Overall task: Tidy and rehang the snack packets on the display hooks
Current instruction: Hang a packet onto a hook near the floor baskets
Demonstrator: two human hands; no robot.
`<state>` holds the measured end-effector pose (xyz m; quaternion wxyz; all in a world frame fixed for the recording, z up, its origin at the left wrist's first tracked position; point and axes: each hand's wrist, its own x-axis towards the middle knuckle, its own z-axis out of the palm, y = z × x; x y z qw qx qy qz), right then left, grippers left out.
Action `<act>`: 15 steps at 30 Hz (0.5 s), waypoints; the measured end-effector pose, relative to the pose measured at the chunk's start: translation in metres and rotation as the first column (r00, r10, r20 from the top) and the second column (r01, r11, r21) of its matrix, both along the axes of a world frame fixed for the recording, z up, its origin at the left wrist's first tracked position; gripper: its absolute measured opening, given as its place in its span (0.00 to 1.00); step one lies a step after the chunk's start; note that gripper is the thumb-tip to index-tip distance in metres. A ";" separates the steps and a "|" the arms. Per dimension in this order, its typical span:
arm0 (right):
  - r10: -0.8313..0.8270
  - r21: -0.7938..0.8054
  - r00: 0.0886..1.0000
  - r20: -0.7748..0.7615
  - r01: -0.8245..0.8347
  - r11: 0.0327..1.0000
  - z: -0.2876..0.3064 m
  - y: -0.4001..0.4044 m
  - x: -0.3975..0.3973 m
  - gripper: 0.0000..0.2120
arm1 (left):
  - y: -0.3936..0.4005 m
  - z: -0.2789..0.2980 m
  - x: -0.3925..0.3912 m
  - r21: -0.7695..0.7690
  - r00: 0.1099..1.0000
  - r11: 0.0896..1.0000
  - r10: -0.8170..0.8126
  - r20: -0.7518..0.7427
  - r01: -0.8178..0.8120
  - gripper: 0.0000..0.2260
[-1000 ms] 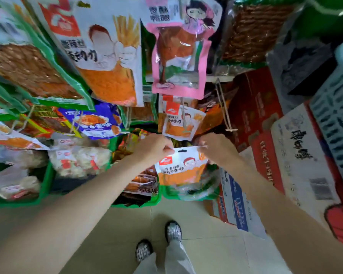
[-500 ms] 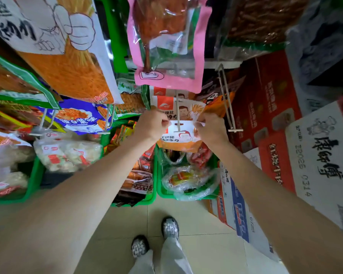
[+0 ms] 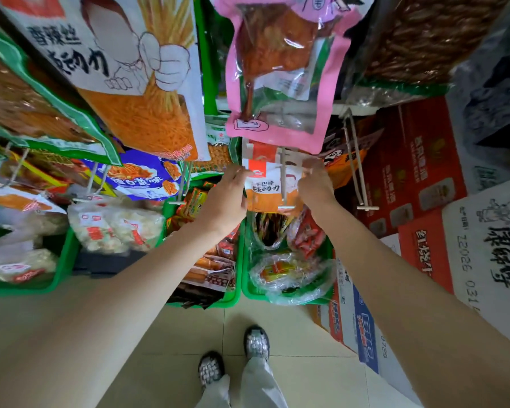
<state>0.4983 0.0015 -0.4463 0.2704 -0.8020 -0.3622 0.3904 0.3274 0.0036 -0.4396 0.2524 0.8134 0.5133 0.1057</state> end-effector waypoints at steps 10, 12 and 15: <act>0.168 0.450 0.976 0.137 -0.212 0.867 0.106 -0.066 -0.102 0.13 | -0.025 0.087 -0.050 0.326 0.992 0.944 -0.093 0.087 0.060 0.18; 0.146 0.585 0.982 0.118 -0.188 0.789 0.136 -0.052 -0.126 0.12 | -0.023 0.115 -0.071 0.390 0.990 0.920 -0.097 0.104 0.049 0.19; 0.024 0.750 0.990 0.138 -0.120 0.651 0.183 -0.029 -0.144 0.18 | -0.015 0.153 -0.103 0.452 0.978 0.891 -0.058 0.202 -0.040 0.18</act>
